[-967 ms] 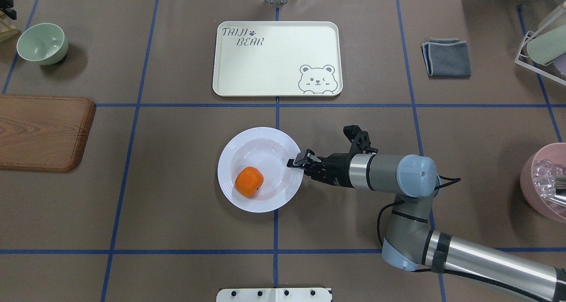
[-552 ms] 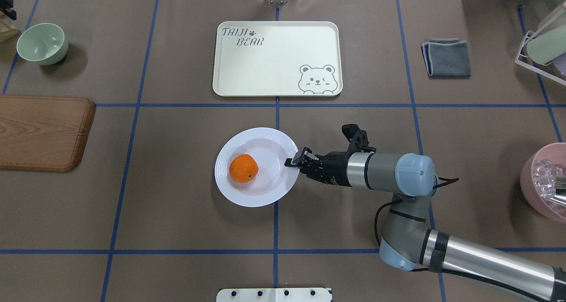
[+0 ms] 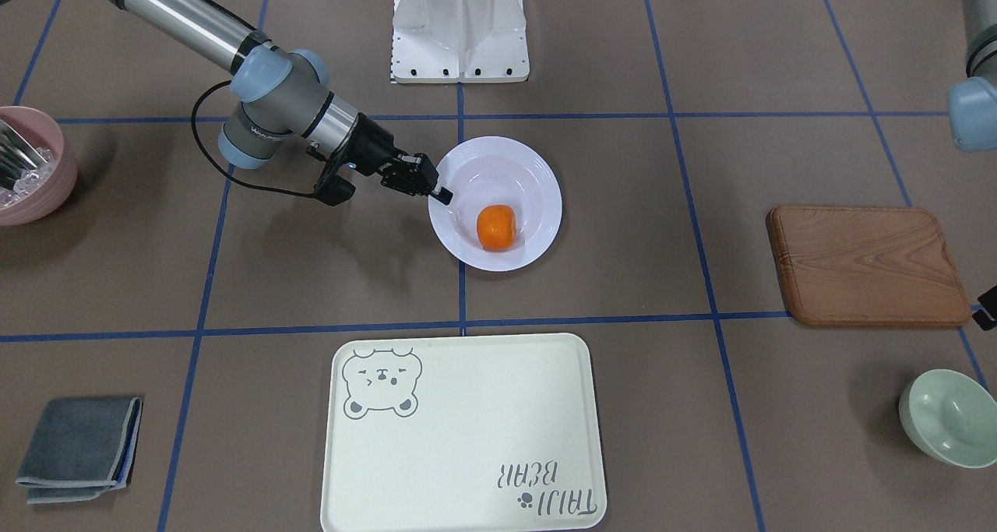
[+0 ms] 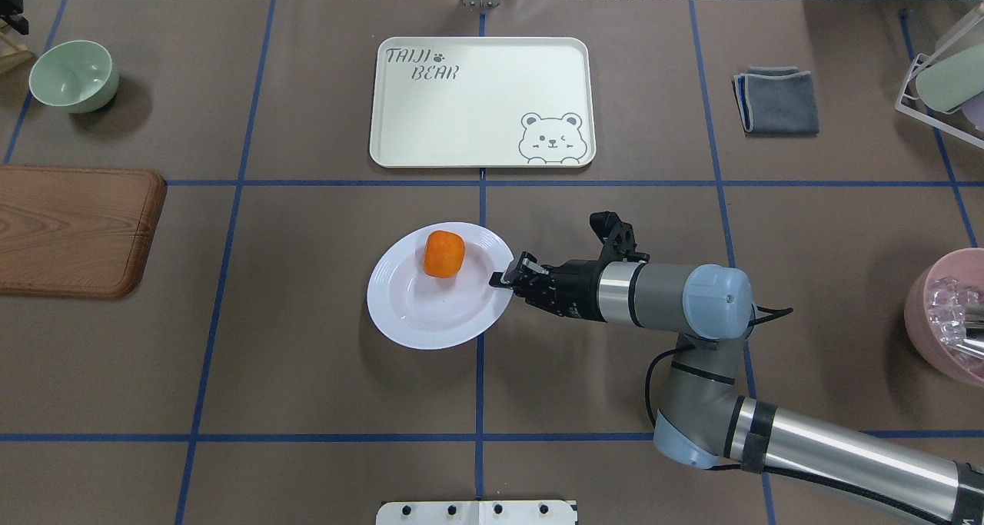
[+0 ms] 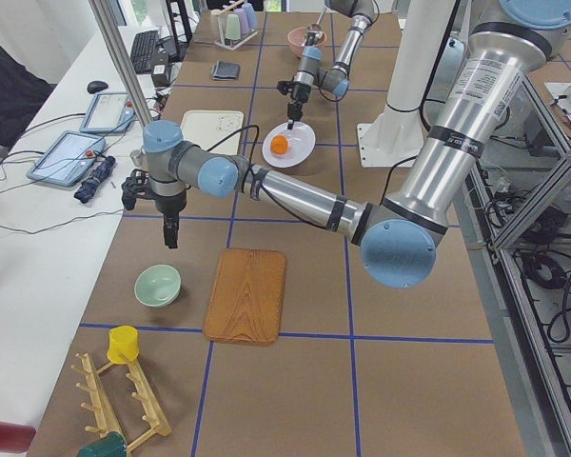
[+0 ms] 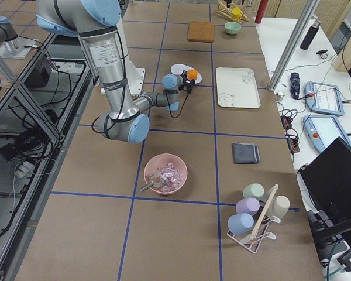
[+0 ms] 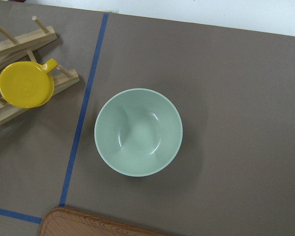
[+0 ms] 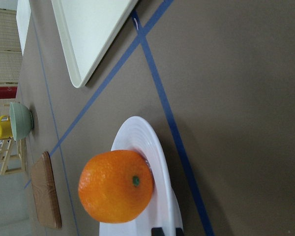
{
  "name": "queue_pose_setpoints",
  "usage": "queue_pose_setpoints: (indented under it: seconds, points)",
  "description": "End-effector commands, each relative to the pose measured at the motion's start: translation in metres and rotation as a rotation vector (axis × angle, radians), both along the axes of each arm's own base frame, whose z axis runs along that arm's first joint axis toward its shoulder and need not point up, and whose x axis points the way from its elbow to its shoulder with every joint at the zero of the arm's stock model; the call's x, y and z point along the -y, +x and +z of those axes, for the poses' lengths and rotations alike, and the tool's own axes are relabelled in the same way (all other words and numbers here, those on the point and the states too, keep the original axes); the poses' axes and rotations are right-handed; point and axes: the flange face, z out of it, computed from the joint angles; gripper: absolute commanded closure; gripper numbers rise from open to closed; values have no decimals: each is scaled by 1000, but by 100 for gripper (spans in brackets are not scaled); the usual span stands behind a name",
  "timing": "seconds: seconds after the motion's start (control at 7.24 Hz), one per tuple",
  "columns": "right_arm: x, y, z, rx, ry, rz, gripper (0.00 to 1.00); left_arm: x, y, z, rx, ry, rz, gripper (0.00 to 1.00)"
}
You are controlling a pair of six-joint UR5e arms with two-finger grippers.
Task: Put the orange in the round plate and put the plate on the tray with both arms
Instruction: 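Slide the plate with the orange onto the cream bear tray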
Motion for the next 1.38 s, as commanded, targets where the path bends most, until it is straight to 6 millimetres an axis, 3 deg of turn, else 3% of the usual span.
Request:
queue_pose_setpoints:
  seconds: [0.0,0.69,0.97,1.24]
  points:
    - [2,0,-10,18,5,20,100,0,0,1,0,-1,0,1]
    - [6,6,-25,93,27,81,100,-2,-1,5,3,-7,-1,1]
    - [21,10,-36,111,17,194,100,-2,0,6,3,-8,1,1]
    - [45,16,-28,94,-3,316,100,-2,0,5,3,-7,1,1]
